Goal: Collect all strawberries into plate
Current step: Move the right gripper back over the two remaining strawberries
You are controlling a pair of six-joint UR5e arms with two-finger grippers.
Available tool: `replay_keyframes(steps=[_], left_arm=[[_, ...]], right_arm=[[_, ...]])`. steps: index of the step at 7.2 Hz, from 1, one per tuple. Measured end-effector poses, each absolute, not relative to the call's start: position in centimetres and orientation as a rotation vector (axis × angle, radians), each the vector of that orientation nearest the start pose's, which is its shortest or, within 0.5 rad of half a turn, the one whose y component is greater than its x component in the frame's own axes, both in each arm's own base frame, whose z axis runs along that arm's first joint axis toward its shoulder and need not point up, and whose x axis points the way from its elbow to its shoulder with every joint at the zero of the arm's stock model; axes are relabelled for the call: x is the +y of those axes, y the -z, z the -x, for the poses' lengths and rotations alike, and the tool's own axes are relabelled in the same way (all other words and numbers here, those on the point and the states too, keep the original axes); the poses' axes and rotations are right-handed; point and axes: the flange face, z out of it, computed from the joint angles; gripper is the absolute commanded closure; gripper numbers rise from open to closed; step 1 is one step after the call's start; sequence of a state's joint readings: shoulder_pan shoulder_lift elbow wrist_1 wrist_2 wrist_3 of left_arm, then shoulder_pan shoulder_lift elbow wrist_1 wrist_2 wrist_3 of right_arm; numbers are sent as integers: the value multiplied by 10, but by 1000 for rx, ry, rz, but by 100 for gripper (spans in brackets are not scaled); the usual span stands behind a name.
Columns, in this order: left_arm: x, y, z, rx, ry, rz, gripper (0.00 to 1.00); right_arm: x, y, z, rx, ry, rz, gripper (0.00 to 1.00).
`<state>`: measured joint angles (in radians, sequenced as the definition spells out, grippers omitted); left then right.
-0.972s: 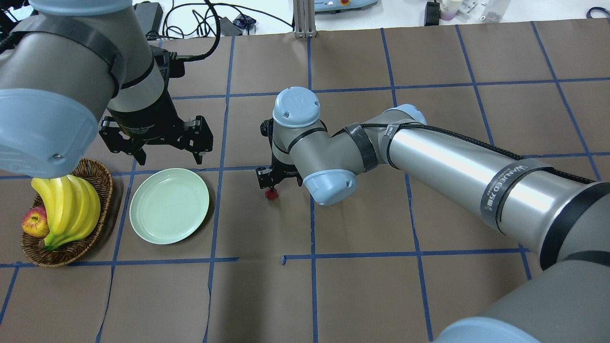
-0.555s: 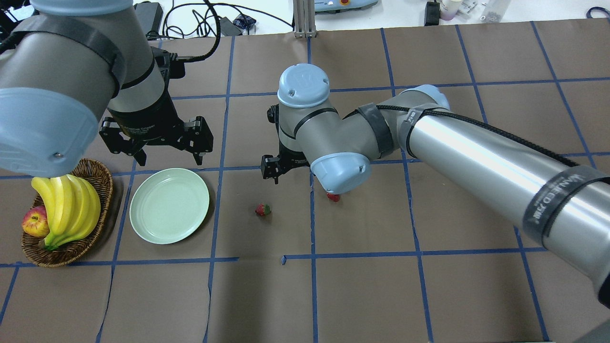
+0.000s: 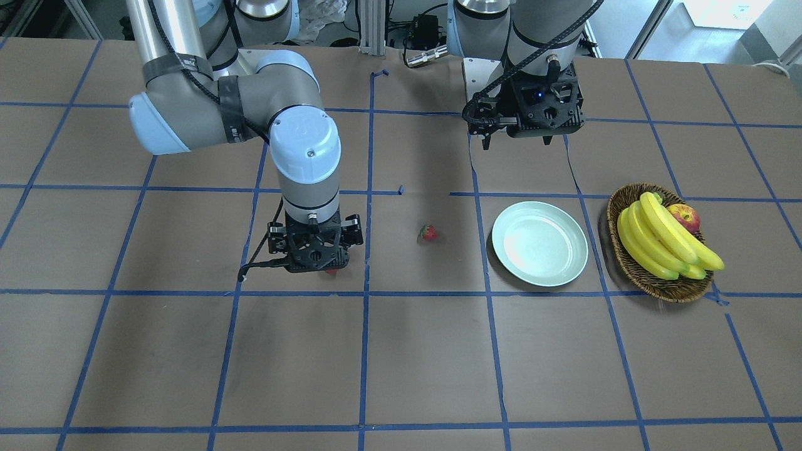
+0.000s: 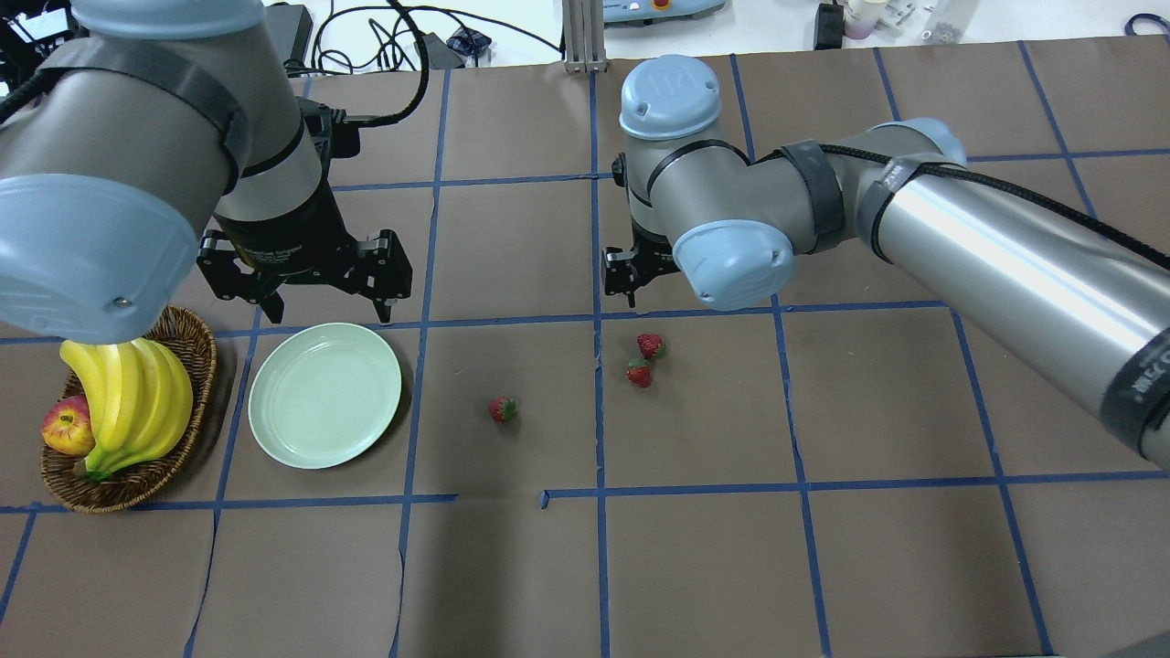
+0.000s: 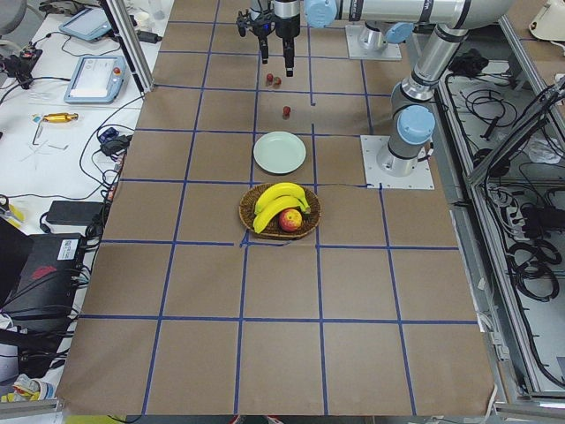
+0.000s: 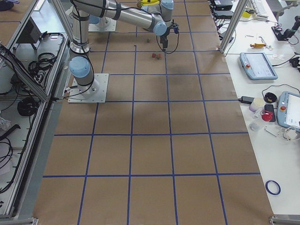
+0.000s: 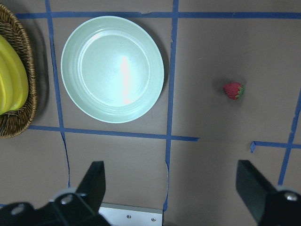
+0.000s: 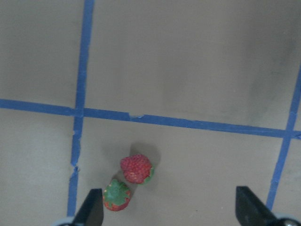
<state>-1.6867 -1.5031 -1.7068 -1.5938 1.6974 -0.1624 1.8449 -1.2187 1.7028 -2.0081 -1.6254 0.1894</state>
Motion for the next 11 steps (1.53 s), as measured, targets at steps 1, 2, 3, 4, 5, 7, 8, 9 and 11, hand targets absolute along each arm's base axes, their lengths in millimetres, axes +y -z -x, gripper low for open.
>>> replay_keyframes(steps=[1, 2, 3, 4, 5, 7, 8, 9, 11], left_arm=[[-436, -452, 172, 3000, -111, 60, 0], [-436, -452, 172, 2999, -110, 60, 0], [-436, -451, 172, 2999, -110, 61, 0], [-436, -451, 173, 3000, -111, 60, 0], [-436, -451, 173, 3000, -113, 61, 0], [-436, -450, 173, 3000, -116, 62, 0], [-435, -450, 173, 2999, -117, 62, 0], [-435, -450, 173, 2999, -119, 62, 0], [-435, -449, 173, 2998, -124, 62, 0]], right_arm=[[-534, -272, -275, 3205, -69, -17, 0], [-533, -267, -275, 3181, -85, -245, 0], [-531, -262, -279, 3120, -109, -477, 0], [-531, -255, -284, 3061, -140, -634, 0], [-532, -243, -286, 3033, -173, -731, 0], [-536, -218, -287, 3011, -217, -887, 0], [-537, -212, -287, 2998, -229, -955, 0], [-537, -208, -287, 2989, -238, -998, 0], [-538, -194, -288, 2989, -266, -1039, 0]])
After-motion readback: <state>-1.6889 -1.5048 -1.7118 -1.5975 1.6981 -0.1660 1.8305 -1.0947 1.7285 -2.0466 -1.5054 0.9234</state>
